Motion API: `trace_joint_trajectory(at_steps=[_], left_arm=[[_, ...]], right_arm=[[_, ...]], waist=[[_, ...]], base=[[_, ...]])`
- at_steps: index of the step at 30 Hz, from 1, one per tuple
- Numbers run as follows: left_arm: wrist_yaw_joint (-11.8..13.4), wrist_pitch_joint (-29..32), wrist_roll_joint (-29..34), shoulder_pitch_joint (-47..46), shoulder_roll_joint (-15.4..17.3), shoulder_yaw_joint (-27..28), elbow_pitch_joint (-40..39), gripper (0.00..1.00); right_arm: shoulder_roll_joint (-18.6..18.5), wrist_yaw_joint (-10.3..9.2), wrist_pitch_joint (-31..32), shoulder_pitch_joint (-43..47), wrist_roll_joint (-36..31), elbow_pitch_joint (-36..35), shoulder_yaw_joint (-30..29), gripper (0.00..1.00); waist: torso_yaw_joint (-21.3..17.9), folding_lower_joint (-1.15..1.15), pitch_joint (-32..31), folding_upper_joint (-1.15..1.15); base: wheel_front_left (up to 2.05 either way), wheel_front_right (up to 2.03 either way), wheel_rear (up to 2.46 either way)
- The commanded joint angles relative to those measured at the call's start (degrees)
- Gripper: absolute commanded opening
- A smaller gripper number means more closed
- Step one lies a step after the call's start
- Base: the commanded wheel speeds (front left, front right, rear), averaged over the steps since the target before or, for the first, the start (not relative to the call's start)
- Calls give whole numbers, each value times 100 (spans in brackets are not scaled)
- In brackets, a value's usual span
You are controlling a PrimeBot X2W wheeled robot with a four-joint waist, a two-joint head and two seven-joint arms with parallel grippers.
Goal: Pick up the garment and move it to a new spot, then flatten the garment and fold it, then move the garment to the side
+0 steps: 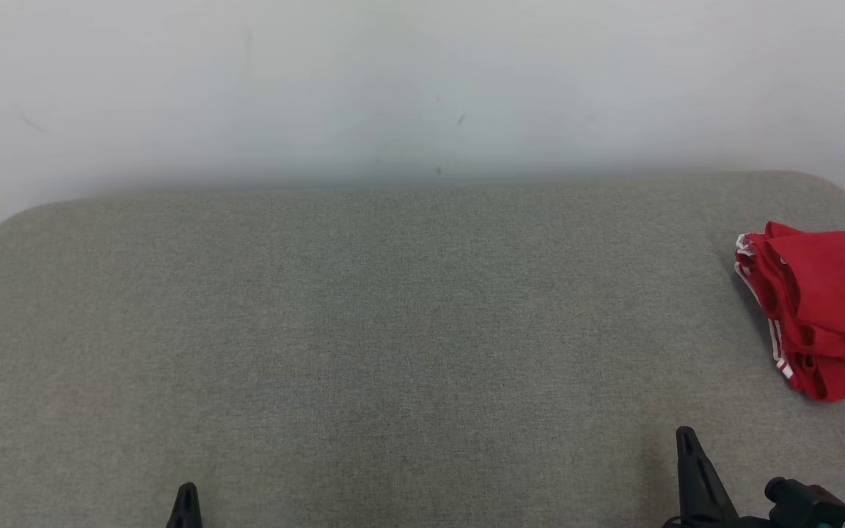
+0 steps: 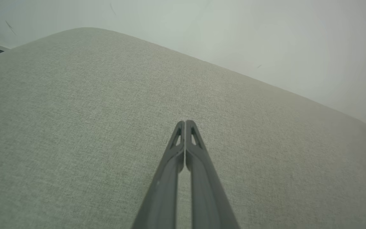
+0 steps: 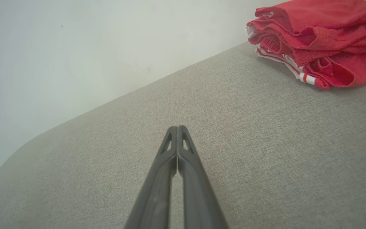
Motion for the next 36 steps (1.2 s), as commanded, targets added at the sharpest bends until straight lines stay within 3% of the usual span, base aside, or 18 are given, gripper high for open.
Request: trace_joint_trajectory(at_steps=[1, 15, 36], left_arm=[[-22, 37, -231, -165, 2, 46, -65, 0], [-133, 403, -1628, -399, 3, 188, 5, 0], [-257, 826, -3226, -666, 3, 352, 91, 0]], right_arm=[[-2, -1, 39, -148, 211, -95, -12, 0], [1, -3, 392, -311, 1617, -108, -44, 0], [4, -5, 811, -506, 3226, -111, -91, 0]], waist=[[1, 0, 0, 0], [14, 0, -3, 0], [31, 0, -7, 0]], base=[[0, 0, 0], [0, 0, 0], [0, 0, 0]])
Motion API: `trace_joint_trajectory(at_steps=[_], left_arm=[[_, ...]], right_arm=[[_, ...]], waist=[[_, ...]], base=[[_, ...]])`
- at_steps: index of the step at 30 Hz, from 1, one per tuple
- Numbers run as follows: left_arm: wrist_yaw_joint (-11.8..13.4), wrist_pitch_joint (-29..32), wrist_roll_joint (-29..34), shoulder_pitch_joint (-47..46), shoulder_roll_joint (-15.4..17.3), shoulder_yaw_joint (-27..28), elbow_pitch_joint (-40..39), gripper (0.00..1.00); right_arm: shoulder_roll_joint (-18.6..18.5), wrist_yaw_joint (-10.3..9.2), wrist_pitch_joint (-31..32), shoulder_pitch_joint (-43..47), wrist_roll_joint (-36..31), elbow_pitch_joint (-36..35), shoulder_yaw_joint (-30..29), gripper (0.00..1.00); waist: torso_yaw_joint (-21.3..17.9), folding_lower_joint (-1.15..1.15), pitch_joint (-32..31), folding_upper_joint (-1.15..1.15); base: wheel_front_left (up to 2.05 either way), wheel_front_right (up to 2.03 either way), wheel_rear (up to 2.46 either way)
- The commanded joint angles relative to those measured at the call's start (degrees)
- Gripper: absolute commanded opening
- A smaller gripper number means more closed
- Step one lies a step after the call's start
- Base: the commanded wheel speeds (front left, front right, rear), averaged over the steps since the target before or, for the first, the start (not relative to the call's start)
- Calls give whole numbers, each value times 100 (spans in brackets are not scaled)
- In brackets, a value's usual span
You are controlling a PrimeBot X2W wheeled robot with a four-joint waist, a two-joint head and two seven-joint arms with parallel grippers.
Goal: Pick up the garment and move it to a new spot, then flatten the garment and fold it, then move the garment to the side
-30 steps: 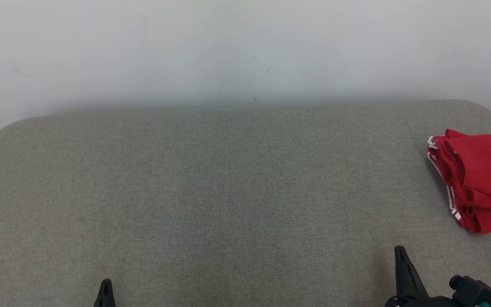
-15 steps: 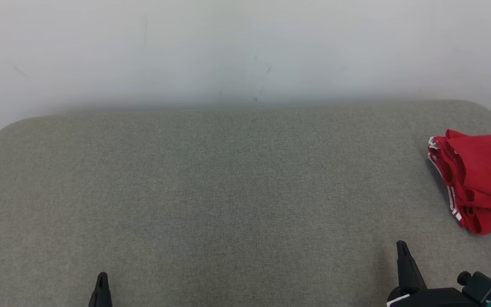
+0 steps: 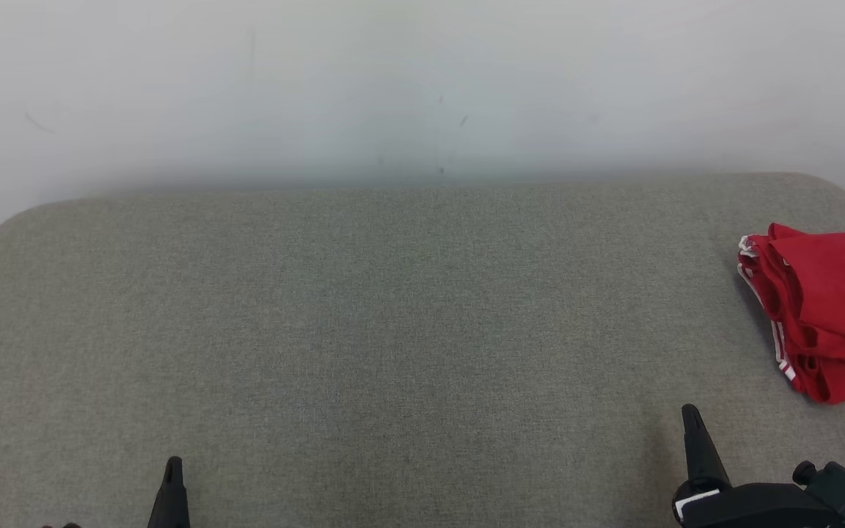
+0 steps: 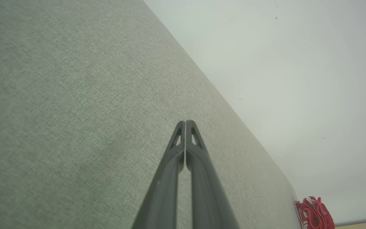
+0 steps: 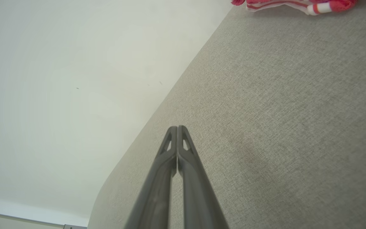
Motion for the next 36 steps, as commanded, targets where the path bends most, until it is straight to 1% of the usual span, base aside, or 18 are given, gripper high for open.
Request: trace_joint_trajectory(at_steps=[1, 20, 36], left_arm=[[-35, 43, -170, -129, 5, 40, -41, 0], [-136, 356, -1369, -325, 5, 162, 26, 0], [-196, 589, -2209, -468, 5, 250, 72, 0]], right_arm=[[4, -5, 35, -124, 187, -72, -16, 0], [7, -7, 348, -265, 1384, -73, -50, 0], [9, -9, 569, -365, 2246, -70, -74, 0]], waist=[[1, 0, 0, 0], [17, 0, -4, 0], [30, 0, -7, 0]], base=[[0, 0, 0], [0, 0, 0], [0, 0, 0]])
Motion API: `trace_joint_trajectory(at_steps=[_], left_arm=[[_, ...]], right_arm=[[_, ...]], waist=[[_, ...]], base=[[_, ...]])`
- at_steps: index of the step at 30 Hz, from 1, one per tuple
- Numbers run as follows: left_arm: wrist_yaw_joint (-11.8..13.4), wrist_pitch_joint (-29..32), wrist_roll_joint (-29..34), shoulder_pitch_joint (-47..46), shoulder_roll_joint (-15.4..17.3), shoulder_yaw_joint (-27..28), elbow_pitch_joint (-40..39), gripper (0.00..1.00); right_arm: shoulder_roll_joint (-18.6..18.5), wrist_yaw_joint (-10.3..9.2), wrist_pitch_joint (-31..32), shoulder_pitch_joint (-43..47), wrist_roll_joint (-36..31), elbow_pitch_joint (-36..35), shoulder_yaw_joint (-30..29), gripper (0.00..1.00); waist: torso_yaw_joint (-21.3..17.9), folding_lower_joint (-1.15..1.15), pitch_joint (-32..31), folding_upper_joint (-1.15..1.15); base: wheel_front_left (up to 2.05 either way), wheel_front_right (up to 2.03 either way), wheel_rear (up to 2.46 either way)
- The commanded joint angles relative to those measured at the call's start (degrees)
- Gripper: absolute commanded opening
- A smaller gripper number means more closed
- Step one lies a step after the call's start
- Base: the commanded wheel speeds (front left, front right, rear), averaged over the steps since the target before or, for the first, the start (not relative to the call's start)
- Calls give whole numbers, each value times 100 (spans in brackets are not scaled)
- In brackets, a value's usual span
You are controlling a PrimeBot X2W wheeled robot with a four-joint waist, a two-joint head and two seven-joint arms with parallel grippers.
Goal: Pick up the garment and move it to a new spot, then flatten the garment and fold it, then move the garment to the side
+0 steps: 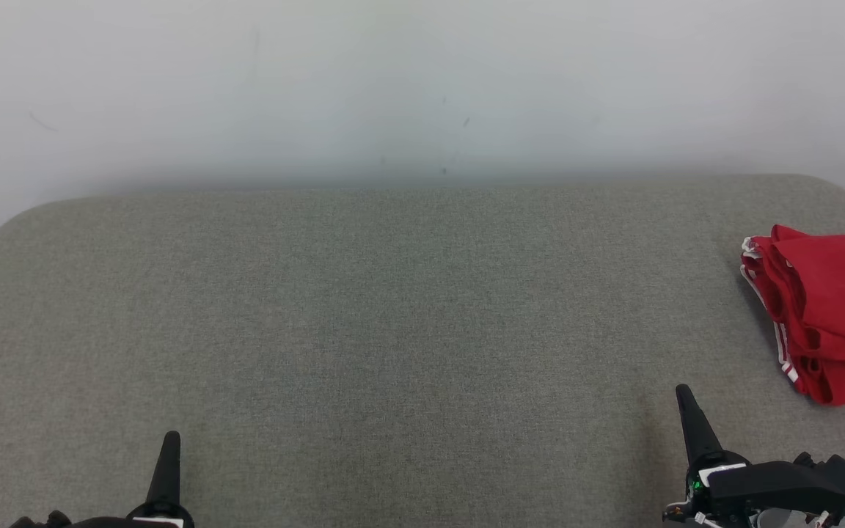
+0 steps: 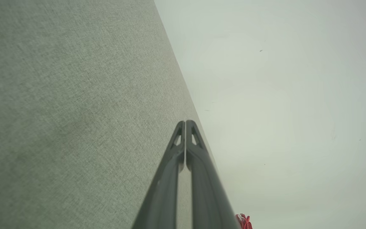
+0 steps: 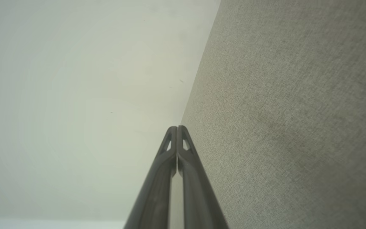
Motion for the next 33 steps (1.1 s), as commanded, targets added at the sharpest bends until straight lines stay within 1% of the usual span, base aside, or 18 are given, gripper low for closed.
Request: trace_joint_trajectory(at_steps=[1, 33], left_arm=[[-24, 47, -148, -114, 4, 38, -24, 0], [-140, 419, -1542, -345, 3, 177, 62, 0]], right_arm=[[9, -8, 42, -84, 164, -48, -10, 0], [14, -11, 413, -242, 1566, -42, -49, 0]], waist=[[2, 0, 0, 0], [28, 0, -7, 0]], base=[[0, 0, 0], [0, 0, 0]])
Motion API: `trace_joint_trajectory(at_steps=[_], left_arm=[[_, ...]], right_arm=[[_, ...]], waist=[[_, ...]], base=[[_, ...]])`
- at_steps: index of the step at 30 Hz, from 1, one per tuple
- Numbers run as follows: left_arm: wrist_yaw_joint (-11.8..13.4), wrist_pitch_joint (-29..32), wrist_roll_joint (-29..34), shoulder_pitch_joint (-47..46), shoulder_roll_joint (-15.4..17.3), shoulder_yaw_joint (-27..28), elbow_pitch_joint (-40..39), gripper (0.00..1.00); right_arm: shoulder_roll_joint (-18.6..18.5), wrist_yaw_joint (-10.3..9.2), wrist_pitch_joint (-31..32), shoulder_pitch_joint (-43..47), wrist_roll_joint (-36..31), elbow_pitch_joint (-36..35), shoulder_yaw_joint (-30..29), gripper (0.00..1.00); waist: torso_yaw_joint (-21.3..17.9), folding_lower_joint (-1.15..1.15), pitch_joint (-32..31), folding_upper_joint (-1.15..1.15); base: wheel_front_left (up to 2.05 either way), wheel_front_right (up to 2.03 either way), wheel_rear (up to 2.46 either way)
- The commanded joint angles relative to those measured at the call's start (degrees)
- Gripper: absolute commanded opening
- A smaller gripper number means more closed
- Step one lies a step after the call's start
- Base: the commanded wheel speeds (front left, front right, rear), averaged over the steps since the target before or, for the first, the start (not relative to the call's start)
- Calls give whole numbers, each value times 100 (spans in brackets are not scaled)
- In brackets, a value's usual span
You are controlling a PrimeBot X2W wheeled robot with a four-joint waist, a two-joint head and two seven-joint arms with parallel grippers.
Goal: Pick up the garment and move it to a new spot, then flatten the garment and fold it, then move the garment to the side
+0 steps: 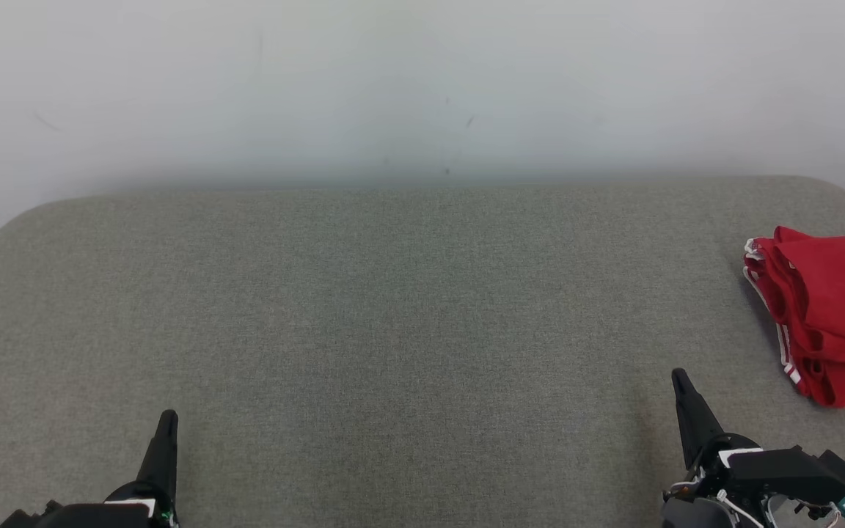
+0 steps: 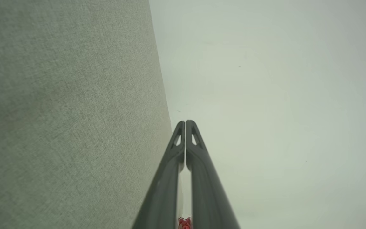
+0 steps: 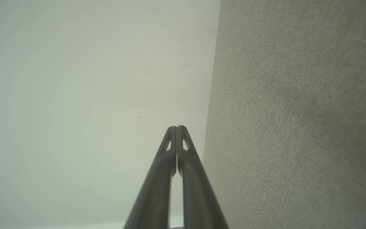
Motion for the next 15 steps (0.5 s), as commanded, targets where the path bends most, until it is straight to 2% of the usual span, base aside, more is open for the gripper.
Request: trace_joint_trajectory(at_steps=[1, 8, 15], left_arm=[[-37, 37, -117, -93, 1, 24, 5, 0], [-48, 108, -366, -126, 1, 52, 22, 0], [-46, 103, -367, -127, 1, 48, 19, 0]], right_arm=[[14, -11, 39, -41, 87, -28, -7, 0], [15, -12, 104, -77, 361, -26, -13, 0], [15, -12, 109, -70, 346, -23, -12, 0]], waist=[[1, 0, 0, 0], [7, 0, -1, 0], [7, 0, -2, 0]], base=[[0, 0, 0], [0, 0, 0], [0, 0, 0]])
